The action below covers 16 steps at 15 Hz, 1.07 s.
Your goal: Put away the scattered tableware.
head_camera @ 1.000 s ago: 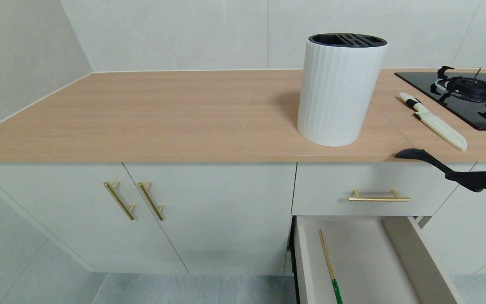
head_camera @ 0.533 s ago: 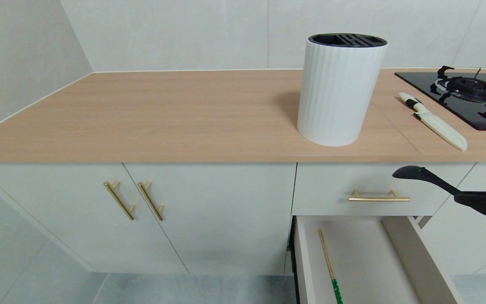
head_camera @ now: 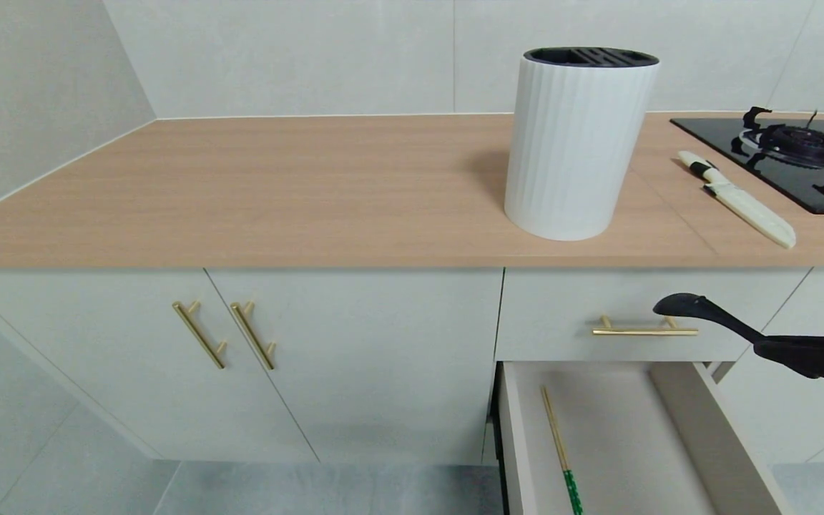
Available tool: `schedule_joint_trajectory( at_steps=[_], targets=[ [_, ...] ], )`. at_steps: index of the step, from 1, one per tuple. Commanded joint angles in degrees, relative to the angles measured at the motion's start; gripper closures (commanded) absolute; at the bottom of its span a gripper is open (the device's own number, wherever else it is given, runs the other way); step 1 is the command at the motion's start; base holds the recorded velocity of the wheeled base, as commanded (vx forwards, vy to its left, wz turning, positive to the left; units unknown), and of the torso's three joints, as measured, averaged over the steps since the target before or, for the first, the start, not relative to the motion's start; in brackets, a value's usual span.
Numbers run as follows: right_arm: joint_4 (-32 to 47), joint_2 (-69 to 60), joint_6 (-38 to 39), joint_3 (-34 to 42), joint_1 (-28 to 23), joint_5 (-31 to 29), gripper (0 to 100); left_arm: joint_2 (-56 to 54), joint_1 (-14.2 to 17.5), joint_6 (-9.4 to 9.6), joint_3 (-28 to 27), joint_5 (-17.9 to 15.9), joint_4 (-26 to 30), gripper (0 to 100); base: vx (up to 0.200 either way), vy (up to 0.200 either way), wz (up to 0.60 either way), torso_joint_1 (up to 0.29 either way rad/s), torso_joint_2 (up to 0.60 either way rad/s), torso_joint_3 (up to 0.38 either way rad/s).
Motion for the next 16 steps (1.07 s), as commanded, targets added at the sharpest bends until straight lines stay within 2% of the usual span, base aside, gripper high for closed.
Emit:
schedule_joint_trajectory(
  at_steps=[1, 10, 16],
  targets=[
    [-0.70, 1.03, -0.15, 1.11, 0.03, 0.03, 100, 0.09, 0.02, 0.02, 0.01, 0.01, -0.02, 0, 0.000, 0.000, 0.00, -0.178, 0.39, 0.222],
    [-1.50, 4.29, -1.46, 2.25, 1.08, -0.14, 100, 0.00, 0.02, 0.02, 0.01, 0.01, -0.02, 0, 0.000, 0.000, 0.00, -0.184, 0.44, 0.259],
    [-4.92, 7.10, -1.55, 4.18, 1.08, -0.41, 100, 0.09, 0.02, 0.02, 0.01, 0.01, -0.02, 0, 0.000, 0.000, 0.00, -0.029, 0.09, 0.041]
  ],
)
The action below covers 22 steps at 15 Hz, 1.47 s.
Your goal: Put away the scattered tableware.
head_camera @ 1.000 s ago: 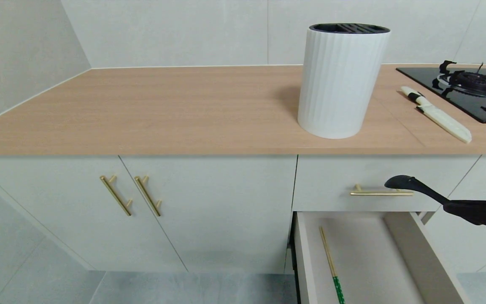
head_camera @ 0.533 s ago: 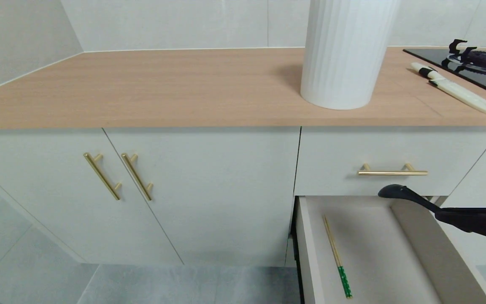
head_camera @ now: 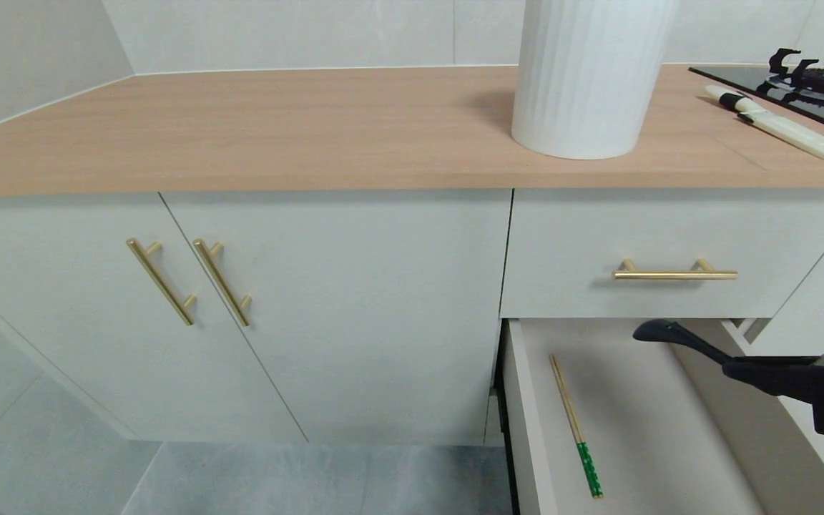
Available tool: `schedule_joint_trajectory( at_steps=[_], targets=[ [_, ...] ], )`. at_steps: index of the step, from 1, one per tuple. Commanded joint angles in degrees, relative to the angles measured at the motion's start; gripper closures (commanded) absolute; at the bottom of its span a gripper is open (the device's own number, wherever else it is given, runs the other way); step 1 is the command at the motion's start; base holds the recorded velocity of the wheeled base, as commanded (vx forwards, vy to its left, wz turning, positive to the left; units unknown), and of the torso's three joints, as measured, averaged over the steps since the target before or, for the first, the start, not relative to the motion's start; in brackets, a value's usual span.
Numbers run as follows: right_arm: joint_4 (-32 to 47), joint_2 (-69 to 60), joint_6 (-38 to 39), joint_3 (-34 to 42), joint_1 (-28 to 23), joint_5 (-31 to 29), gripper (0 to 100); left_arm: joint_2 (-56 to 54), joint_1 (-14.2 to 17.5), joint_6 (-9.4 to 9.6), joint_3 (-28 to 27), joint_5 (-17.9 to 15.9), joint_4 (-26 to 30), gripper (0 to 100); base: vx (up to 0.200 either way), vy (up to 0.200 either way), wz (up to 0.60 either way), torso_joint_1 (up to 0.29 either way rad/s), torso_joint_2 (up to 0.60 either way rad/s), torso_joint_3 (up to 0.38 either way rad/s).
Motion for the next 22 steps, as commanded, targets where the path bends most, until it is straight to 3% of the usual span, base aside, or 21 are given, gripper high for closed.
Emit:
schedule_joint_trajectory(
  at_steps=[1, 7, 8, 9, 10, 15, 17, 22],
  targets=[
    [-0.06, 3.73, -0.52, 0.15, 0.02, -0.37, 100, 0.09, 0.04, 0.00, 0.01, 0.01, -0.04, 0, 0.000, 0.000, 0.00, 0.000, 0.00, 0.000],
    [-5.60, 22.62, 1.94, -1.44, 0.20, -13.38, 100, 0.09, 0.04, 0.00, 0.01, 0.01, -0.04, 0, 0.000, 0.000, 0.00, 0.000, 0.00, 0.000],
    [-5.60, 22.62, 1.94, -1.44, 0.20, -13.38, 100, 0.09, 0.04, 0.00, 0.01, 0.01, -0.04, 0, 0.000, 0.000, 0.00, 0.000, 0.00, 0.000],
    [-5.60, 28.95, 7.83, -4.07, 2.22, -18.12, 100, 0.09, 0.04, 0.00, 0.01, 0.01, 0.05, 0, 0.000, 0.000, 0.00, 0.000, 0.00, 0.000],
    [-5.68, 31.24, 9.32, -4.86, 2.74, -19.26, 100, 0.09, 0.04, 0.00, 0.01, 0.01, -0.04, 0, 0.000, 0.000, 0.00, 0.000, 0.00, 0.000],
    [-8.32, 35.63, 10.20, -5.13, 3.27, -19.26, 100, 0.09, 0.04, 0.00, 0.01, 0.01, 0.05, 0, 0.000, 0.000, 0.00, 0.000, 0.00, 0.000],
    [-13.77, 38.36, 12.49, -3.63, 4.33, -19.35, 100, 0.09, 0.04, 0.00, 0.01, 0.01, -0.04, 0, 0.000, 0.000, 0.00, 0.000, 0.00, 0.000],
    [-15.00, 41.34, 12.49, -3.46, 4.33, -19.79, 100, 0.09, 0.04, 0.00, 0.01, 0.01, -0.04, 0, 0.000, 0.000, 0.00, 0.000, 0.00, 0.000]
  ],
)
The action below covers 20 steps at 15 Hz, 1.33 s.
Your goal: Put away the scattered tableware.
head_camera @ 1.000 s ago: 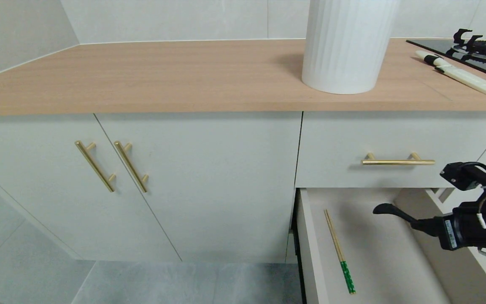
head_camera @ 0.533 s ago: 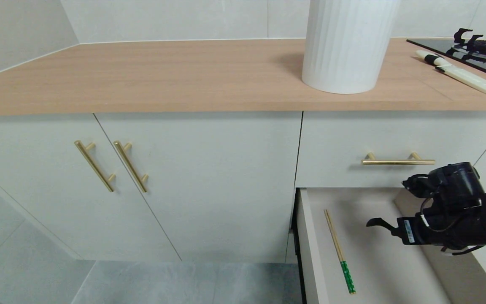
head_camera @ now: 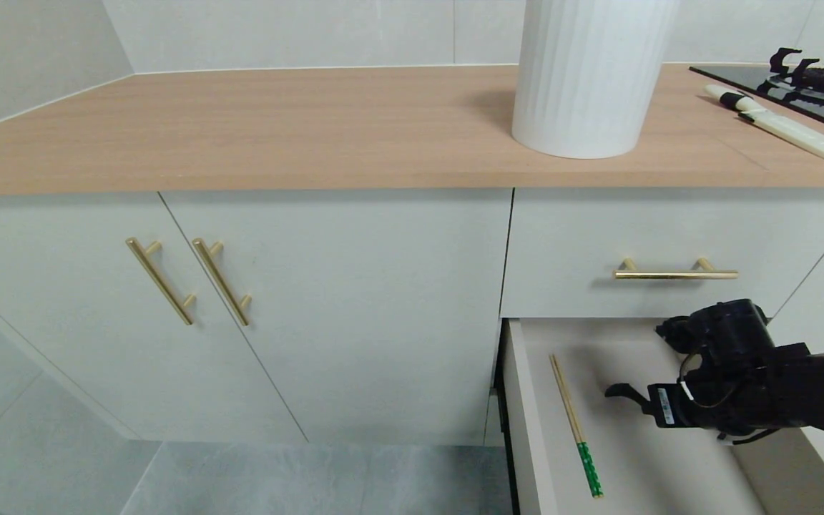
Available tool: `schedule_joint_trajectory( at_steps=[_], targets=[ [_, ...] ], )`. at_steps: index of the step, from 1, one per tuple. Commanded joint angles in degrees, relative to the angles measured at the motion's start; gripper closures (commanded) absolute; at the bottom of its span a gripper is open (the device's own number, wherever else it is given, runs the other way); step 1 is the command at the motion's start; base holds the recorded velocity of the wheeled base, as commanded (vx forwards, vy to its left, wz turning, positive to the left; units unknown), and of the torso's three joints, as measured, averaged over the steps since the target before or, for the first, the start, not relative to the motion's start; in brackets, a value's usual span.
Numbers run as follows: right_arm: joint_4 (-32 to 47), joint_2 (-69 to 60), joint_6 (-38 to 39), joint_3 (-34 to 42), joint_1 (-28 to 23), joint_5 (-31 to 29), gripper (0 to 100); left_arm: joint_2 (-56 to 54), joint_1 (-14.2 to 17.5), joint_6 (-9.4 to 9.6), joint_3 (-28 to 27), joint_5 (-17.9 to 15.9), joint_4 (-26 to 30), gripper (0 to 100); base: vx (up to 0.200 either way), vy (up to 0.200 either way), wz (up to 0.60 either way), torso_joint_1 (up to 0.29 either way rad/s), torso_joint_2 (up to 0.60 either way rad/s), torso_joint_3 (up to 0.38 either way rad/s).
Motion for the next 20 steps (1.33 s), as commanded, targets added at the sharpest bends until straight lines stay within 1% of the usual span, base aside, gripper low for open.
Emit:
schedule_joint_trajectory(
  at_steps=[1, 4, 7, 10, 12, 20],
  targets=[
    [-0.43, 1.96, -0.01, 0.03, 0.02, -0.53, 100, 0.09, 0.02, 0.00, 0.01, 0.01, 0.05, 0, 0.000, 0.000, 0.00, 0.000, 0.00, 0.000],
    [-0.87, 4.51, -0.09, 0.12, 0.11, -1.76, 100, 0.09, 0.02, 0.00, 0.01, 0.01, -0.04, 0, 0.000, 0.000, 0.00, 0.000, 0.00, 0.000],
    [-1.05, 6.88, -0.18, 0.03, 0.20, -1.76, 100, 0.09, 0.02, 0.00, 0.01, 0.01, -0.04, 0, 0.000, 0.000, 0.00, 0.000, 0.00, 0.000],
    [-5.00, 9.35, -0.18, 0.91, 0.64, -2.56, 100, 0.09, 0.02, 0.00, 0.01, 0.01, -0.04, 0, 0.000, 0.000, 0.00, 0.000, 0.00, 0.000],
    [-6.15, 10.58, -0.18, 1.00, 0.90, -3.35, 100, 0.09, 0.02, 0.00, 0.01, 0.01, -0.04, 0, 0.000, 0.000, 0.00, 0.000, 0.00, 0.000],
    [-6.41, 10.58, -0.18, 1.00, 0.90, -4.05, 100, 0.09, 0.02, 0.00, 0.01, 0.01, -0.04, 0, 0.000, 0.000, 0.00, 0.000, 0.00, 0.000]
  ],
)
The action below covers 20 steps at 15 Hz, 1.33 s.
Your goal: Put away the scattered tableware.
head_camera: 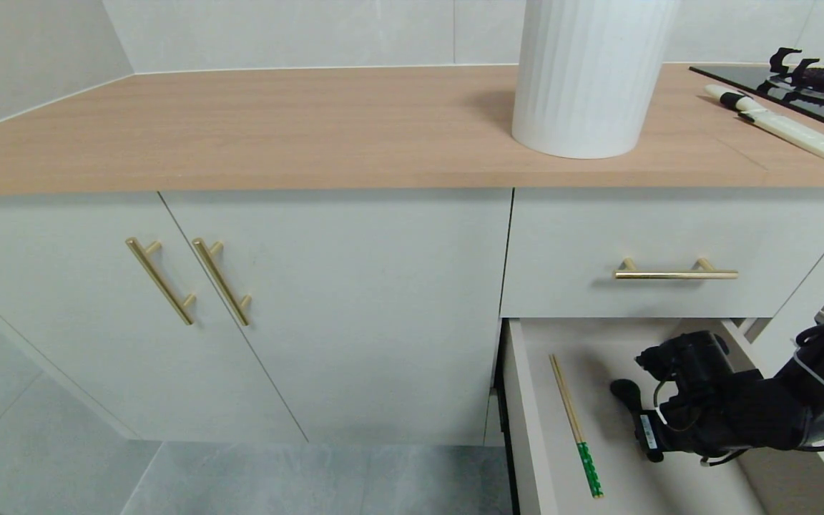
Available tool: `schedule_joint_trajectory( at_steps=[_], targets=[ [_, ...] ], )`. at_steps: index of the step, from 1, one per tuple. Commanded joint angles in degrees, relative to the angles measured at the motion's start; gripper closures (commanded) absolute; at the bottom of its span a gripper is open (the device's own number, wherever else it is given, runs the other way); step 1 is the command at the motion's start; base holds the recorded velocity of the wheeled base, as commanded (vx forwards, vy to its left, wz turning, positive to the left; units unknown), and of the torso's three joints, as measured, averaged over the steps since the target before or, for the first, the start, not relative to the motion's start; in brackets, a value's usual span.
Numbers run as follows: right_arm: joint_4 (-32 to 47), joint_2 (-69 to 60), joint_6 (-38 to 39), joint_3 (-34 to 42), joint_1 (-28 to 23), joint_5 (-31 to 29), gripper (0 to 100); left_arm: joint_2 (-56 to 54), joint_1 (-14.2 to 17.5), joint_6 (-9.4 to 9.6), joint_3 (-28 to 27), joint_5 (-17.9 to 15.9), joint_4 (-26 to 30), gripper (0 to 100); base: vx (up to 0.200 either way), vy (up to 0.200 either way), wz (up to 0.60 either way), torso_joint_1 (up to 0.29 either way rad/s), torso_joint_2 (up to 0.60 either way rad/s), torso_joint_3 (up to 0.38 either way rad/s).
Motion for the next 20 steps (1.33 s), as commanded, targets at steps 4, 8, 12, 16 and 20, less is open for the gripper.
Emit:
schedule_joint_trajectory(
  at_steps=[4, 8, 12, 16, 20],
  targets=[
    [-0.10, -0.44, 0.15, 0.00, 0.01, -0.10, 0, 0.09, 0.02, 0.00, 0.01, 0.01, -0.07, 0, 0.000, 0.000, 0.00, 0.000, 0.00, 0.000],
    [-0.36, -3.78, 0.24, 0.70, 0.01, -0.19, 0, 0.09, 0.02, 0.00, 0.01, 0.01, -0.07, 0, 0.000, 0.000, 0.00, 0.000, 0.00, 0.000],
    [0.17, -21.27, 0.06, 4.39, 1.15, -0.19, 0, 0.00, 0.02, 0.00, 0.01, 0.01, -0.07, 0, 0.000, 0.000, 0.00, 0.000, 0.00, 0.000],
    [14.05, -41.05, 0.06, 5.18, 3.09, -0.81, 0, 0.00, 0.02, 0.00, 0.01, 0.01, -0.07, 0, 0.000, 0.000, 0.00, 0.000, 0.00, 0.000],
    [27.94, -53.18, -0.02, 4.48, 5.64, -0.90, 0, 0.09, 0.02, 0.00, 0.01, 0.01, -0.07, 0, 0.000, 0.000, 0.00, 0.000, 0.00, 0.000]
  ],
)
